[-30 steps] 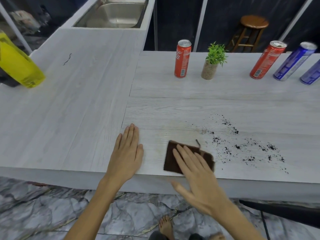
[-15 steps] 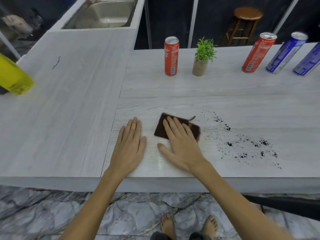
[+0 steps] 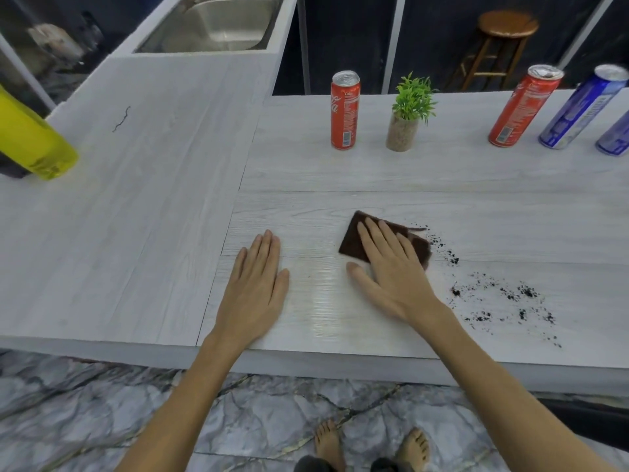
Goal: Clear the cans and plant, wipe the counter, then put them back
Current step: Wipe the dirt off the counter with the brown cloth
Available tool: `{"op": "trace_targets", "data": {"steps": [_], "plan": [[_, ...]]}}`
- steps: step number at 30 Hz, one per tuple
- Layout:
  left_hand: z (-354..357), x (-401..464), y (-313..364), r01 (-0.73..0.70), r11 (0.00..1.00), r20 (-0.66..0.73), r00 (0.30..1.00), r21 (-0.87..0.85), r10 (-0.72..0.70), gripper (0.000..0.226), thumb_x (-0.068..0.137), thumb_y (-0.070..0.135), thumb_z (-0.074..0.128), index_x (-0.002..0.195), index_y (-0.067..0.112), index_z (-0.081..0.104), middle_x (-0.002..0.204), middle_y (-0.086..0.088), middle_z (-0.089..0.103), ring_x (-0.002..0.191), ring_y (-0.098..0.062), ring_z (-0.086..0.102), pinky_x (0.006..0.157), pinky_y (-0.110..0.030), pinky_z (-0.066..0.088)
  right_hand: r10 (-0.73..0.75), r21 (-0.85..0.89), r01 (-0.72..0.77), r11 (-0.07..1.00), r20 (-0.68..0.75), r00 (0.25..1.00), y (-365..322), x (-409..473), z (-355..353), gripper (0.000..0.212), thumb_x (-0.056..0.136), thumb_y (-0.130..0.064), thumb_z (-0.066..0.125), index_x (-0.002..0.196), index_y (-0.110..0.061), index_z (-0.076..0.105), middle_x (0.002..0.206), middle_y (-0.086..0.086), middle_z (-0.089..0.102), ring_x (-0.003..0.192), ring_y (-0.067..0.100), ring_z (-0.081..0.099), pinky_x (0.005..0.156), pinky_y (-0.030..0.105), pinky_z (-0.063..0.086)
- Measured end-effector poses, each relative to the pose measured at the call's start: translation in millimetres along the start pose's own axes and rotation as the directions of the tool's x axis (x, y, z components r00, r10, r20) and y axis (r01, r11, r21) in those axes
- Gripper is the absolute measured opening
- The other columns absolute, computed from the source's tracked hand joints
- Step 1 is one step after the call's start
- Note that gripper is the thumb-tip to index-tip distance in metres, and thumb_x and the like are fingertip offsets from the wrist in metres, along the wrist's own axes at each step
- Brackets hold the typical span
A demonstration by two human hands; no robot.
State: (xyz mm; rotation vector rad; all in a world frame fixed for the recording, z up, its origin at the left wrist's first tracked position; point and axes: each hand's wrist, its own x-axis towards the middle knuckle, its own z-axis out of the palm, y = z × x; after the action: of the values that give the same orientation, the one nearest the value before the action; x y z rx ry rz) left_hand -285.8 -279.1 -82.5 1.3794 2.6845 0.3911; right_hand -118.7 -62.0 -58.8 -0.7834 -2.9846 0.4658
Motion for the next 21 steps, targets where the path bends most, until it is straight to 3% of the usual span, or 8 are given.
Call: {"op": "trace_targets", "data": {"steps": [5, 9, 15, 18, 21], "plan": [[-1, -1, -1, -0.003, 1.0, 0.01, 1.0, 0.003, 0.003, 0.062, 0.111, 0.043, 0.01, 0.163, 0.018, -0.012, 0.171, 0.004, -0.017, 0.155, -0.004, -0.021, 0.129, -0.037, -0.007, -0.168, -0.044, 0.17, 0.984, 0.036, 0.985, -52, -16, 16, 0.08, 0.104, -0.061, 0.031, 0.169, -0.019, 0.008, 0.177, -0.001, 0.004, 0.163, 0.015, -0.003, 0.131, 0.044, 0.003], [-1, -1, -2, 0.001, 1.0, 0.011, 1.0, -0.018, -0.001, 0.062, 0.112, 0.043, 0.012, 0.163, 0.019, -0.012, 0.171, 0.005, -0.017, 0.155, -0.003, -0.019, 0.129, -0.036, -0.007, -0.269, 0.015, 0.269, 0.963, 0.043, 0.962, -32, -79, 19, 0.076, 0.106, -0.064, 0.028, 0.169, -0.026, 0.005, 0.177, -0.008, 0.002, 0.162, 0.009, -0.006, 0.131, 0.038, 0.002], [-7, -2, 0, 0.013, 0.992, 0.038, 0.999, -0.124, -0.008, 0.062, 0.112, 0.044, 0.014, 0.163, 0.021, -0.011, 0.17, 0.008, -0.018, 0.154, 0.001, -0.021, 0.128, -0.032, -0.009, -0.106, -0.016, 0.107, 0.994, 0.033, 0.994, 12, -39, 0, 0.08, 0.102, -0.07, 0.014, 0.168, -0.027, 0.001, 0.176, -0.008, -0.003, 0.161, 0.006, -0.013, 0.13, 0.033, -0.01], [-13, -5, -6, 0.018, 0.983, 0.046, 0.999, -0.181, -0.01, 0.061, 0.112, 0.045, 0.013, 0.164, 0.022, -0.009, 0.171, 0.01, -0.016, 0.153, 0.003, -0.02, 0.128, -0.031, -0.009, -0.056, -0.017, 0.056, 0.998, 0.02, 0.998, -7, 4, 3, 0.081, 0.102, -0.066, 0.021, 0.169, -0.022, 0.006, 0.177, -0.003, 0.003, 0.162, 0.012, -0.005, 0.131, 0.036, -0.005], [-17, -11, -21, 0.031, 0.994, 0.032, 0.999, -0.106, -0.028, 0.06, 0.112, 0.043, 0.014, 0.164, 0.02, -0.006, 0.171, 0.007, -0.014, 0.155, 0.0, -0.019, 0.129, -0.033, -0.007, -0.085, -0.027, 0.085, 0.996, 0.026, 0.996, -40, 25, 9, 0.08, 0.104, -0.061, 0.031, 0.169, -0.02, 0.008, 0.177, -0.001, 0.004, 0.163, 0.015, -0.003, 0.131, 0.039, -0.003]]}}
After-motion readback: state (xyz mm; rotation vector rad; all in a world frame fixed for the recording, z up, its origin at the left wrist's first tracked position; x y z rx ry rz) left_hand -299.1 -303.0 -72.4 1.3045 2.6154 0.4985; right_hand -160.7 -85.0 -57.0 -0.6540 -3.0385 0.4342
